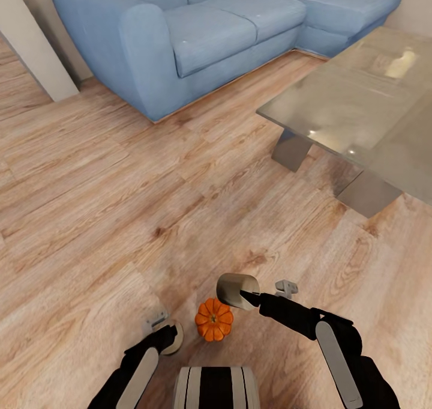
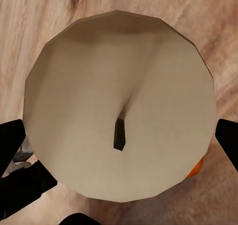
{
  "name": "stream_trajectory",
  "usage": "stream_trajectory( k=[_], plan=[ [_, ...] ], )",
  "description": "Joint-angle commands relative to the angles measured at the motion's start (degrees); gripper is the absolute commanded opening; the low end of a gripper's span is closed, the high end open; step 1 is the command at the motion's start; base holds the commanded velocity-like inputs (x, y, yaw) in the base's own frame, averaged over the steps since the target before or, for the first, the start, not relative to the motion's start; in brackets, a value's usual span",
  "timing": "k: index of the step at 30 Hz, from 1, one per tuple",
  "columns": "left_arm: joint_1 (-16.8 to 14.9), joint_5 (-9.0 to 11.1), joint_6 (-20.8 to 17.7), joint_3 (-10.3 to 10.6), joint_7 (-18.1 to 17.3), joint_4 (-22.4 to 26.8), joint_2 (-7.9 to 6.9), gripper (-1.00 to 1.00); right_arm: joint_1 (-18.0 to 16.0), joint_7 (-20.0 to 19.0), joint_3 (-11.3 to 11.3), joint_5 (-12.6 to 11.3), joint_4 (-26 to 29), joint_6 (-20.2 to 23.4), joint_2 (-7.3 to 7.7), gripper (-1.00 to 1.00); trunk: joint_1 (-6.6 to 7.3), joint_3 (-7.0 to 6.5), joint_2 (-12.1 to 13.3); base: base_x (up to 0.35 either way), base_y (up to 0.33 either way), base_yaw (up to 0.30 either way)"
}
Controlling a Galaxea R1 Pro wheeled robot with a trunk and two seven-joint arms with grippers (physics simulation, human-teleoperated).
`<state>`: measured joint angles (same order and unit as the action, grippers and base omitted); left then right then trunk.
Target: Place each of the two pumpkins and all three candles from the living room inside a cabinet in the living room (use any cabinet), then make sure every cabinet is closed, and position the cauldron so it is next to a table in the living room.
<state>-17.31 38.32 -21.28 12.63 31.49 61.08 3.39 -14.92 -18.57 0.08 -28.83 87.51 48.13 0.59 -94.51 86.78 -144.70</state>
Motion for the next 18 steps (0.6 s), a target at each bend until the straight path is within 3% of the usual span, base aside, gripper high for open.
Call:
stream_trajectory(
  k=[1, 6, 11, 16, 17, 18],
  plan=[
    [-0.01, -0.15, -0.19, 0.08, -0.12, -2.14, -0.05, 1.00, -0.02, -0.14, 0.01, 0.07, 0.00, 0.21, 0.03, -1.00, 0.00, 0.04, -0.01, 0.000, 0.000, 0.000],
    [-0.01, -0.09, -0.12, 0.26, -3.07, -2.19, -0.17, 1.00, -0.02, -0.15, 0.01, 0.09, -0.05, 0.17, 0.03, -1.00, 0.00, 0.04, -0.01, 0.000, 0.000, 0.000],
    [-0.01, -0.08, -0.26, 0.21, -8.45, -2.19, -0.46, 1.00, -0.02, -0.07, 0.01, 0.13, -0.13, 0.21, 0.02, -1.00, 0.00, 0.04, -0.01, 0.000, 0.000, 0.000],
    [-0.01, -0.11, -0.30, 0.21, -9.85, -2.19, -0.49, 1.00, -0.02, -0.14, 0.01, 0.13, -0.14, 0.21, 0.02, -1.00, 0.00, 0.04, -0.01, 0.000, 0.000, 0.000],
    [-0.01, -0.10, -0.28, 0.24, -9.89, -2.19, -0.49, -1.00, -0.02, -0.11, 0.01, 0.13, -0.14, 0.20, 0.02, -1.00, 0.00, 0.04, -0.01, 0.000, 0.000, 0.000],
    [-0.01, -0.12, -0.27, 0.20, -9.92, -2.19, -0.50, -1.00, -0.04, -0.13, 0.01, 0.12, -0.14, 0.20, 0.02, -1.00, 0.00, 0.04, -0.01, 0.000, 0.000, 0.000]
  ],
)
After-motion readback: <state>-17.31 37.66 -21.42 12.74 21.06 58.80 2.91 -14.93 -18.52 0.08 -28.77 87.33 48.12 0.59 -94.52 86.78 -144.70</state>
